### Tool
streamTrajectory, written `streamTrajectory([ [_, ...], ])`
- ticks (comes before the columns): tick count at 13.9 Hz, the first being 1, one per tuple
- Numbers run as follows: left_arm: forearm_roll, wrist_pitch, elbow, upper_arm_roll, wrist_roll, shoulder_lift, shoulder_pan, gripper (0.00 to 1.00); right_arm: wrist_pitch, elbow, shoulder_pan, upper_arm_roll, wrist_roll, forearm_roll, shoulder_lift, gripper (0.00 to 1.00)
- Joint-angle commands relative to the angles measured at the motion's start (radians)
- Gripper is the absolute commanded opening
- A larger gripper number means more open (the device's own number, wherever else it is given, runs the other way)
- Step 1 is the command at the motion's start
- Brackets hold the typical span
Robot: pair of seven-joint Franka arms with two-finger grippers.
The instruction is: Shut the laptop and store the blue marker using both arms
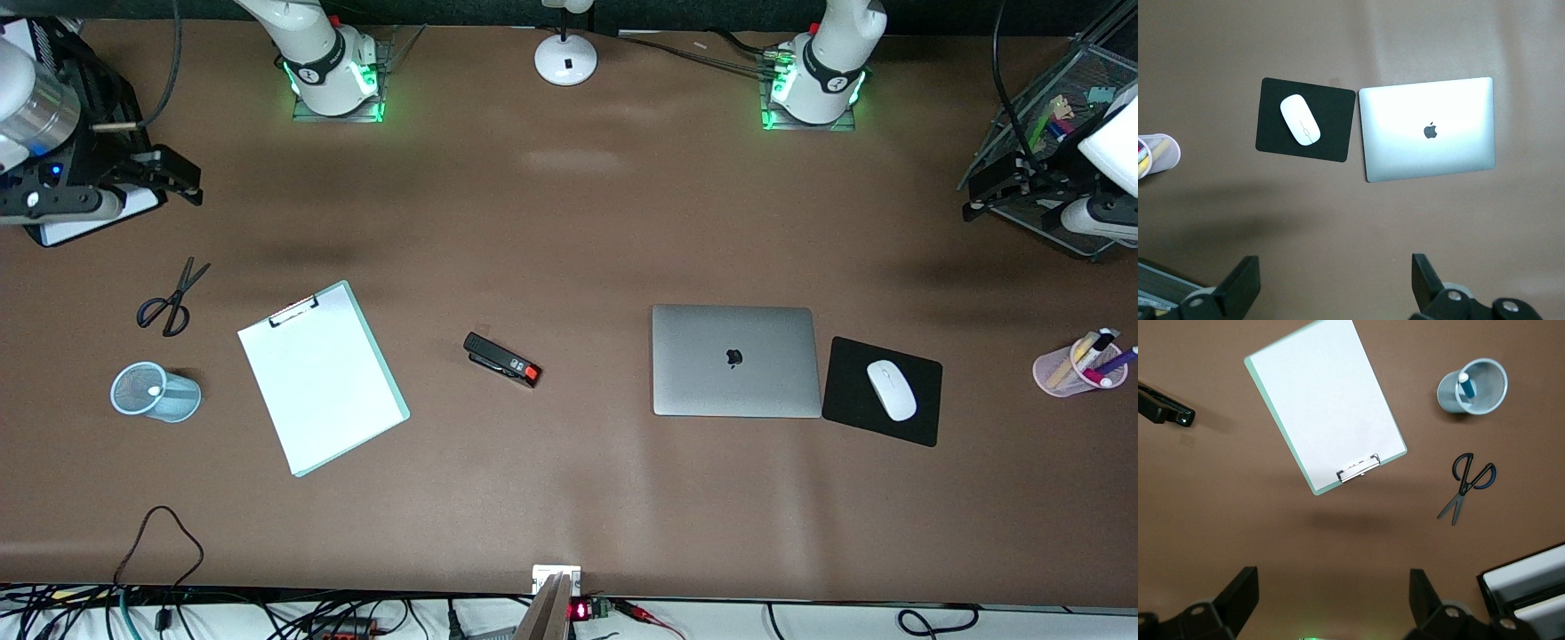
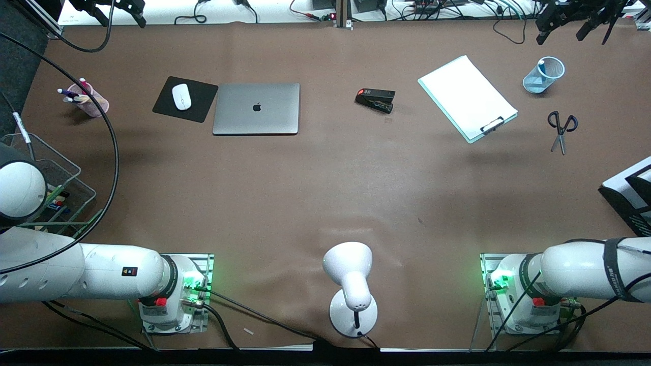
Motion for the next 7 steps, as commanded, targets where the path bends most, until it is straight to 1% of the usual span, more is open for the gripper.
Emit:
streamTrajectory([
  [1,0.012,-0.017,0.018,0.01,-0.002,0.002,0.006,1.0,0.003,0.004,0.002,0.012,0.022,-0.013,-0.04,1.0],
  [4,0.013,-0.016,0.018,0.01,-0.002,0.002,0.018,1.0,0.004,0.01,-0.004,0.008,0.024,-0.007,-0.029,1.0],
  [7,0.016,-0.02,0.021,0.008,0.001,0.001,0.017,1.0,0.004,0.051,-0.011,0.002,0.007,-0.007,0.005,1.0],
])
